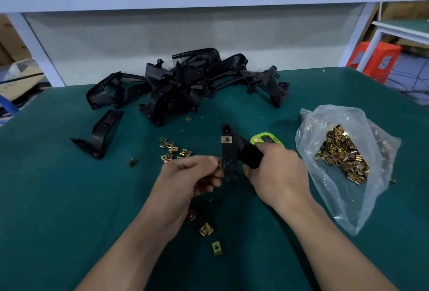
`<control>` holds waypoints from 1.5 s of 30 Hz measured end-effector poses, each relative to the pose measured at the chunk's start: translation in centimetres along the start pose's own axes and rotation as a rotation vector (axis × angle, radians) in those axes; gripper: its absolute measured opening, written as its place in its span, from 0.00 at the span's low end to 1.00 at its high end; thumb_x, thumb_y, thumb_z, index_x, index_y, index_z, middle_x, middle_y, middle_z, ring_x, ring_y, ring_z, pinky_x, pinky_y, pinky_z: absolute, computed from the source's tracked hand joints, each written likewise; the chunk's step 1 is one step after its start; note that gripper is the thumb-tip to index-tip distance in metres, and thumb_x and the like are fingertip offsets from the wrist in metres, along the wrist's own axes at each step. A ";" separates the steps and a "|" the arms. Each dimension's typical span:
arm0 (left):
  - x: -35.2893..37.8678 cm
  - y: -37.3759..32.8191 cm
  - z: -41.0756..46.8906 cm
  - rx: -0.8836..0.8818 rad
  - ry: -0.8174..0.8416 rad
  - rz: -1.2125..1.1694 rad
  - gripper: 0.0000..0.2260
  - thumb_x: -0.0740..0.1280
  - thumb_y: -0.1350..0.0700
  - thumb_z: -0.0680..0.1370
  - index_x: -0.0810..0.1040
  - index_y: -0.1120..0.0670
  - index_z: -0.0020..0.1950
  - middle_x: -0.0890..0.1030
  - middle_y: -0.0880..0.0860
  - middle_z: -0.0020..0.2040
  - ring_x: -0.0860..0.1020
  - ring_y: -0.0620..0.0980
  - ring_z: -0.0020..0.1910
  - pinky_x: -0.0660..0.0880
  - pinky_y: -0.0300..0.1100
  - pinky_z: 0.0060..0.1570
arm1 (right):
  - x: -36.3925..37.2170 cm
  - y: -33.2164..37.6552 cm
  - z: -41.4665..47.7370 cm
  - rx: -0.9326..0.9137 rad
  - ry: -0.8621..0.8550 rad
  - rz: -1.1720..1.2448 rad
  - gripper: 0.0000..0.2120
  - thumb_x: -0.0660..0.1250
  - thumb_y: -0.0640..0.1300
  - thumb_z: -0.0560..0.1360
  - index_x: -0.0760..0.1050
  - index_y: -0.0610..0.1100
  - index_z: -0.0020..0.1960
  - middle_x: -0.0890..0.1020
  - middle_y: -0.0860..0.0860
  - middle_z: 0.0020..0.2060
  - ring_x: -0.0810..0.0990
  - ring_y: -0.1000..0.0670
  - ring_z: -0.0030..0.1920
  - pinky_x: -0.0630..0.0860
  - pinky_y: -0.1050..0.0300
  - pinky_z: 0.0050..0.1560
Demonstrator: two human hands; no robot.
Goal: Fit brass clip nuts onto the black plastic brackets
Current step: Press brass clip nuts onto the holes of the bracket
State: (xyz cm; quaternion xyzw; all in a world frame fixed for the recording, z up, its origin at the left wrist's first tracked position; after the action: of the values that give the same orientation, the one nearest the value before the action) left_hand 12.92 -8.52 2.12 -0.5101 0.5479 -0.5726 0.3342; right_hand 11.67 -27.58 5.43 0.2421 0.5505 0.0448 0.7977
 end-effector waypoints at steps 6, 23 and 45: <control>0.1 0.1 0.0 -0.012 0.017 -0.040 0.14 0.76 0.57 0.64 0.89 0.53 0.49 0.87 0.59 0.45 0.84 0.48 0.40 0.79 0.35 0.38 | 0.3 0.1 -0.2 -0.004 0.018 -0.014 0.11 0.75 0.51 0.70 0.71 0.57 0.39 0.64 0.58 0.26 0.63 0.50 0.29 0.62 0.55 0.37; -0.3 0.2 -0.2 -0.065 0.037 0.018 0.13 0.75 0.60 0.65 0.89 0.50 0.48 0.85 0.58 0.39 0.83 0.48 0.35 0.78 0.36 0.35 | -0.1 0.6 -0.3 -0.060 -0.017 -0.074 0.07 0.75 0.49 0.70 0.79 0.53 0.45 0.61 0.58 0.25 0.60 0.50 0.28 0.62 0.56 0.38; -0.4 -0.2 -0.1 -0.067 0.050 0.083 0.16 0.75 0.62 0.64 0.88 0.50 0.49 0.83 0.57 0.34 0.79 0.47 0.30 0.74 0.35 0.31 | 0.9 1.1 -0.8 -0.076 0.039 -0.069 0.07 0.74 0.52 0.72 0.77 0.51 0.44 0.65 0.56 0.26 0.68 0.45 0.34 0.64 0.56 0.37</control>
State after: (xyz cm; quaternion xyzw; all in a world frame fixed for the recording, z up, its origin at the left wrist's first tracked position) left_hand 12.98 -8.07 2.21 -0.4834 0.5956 -0.5523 0.3264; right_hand 11.55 -26.03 4.96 0.1916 0.5718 0.0427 0.7965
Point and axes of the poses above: each hand's wrist, its own z-axis towards the middle knuckle, its own x-axis out of the palm, y = z × x, the point moved 10 cm from there along z, towards the middle knuckle
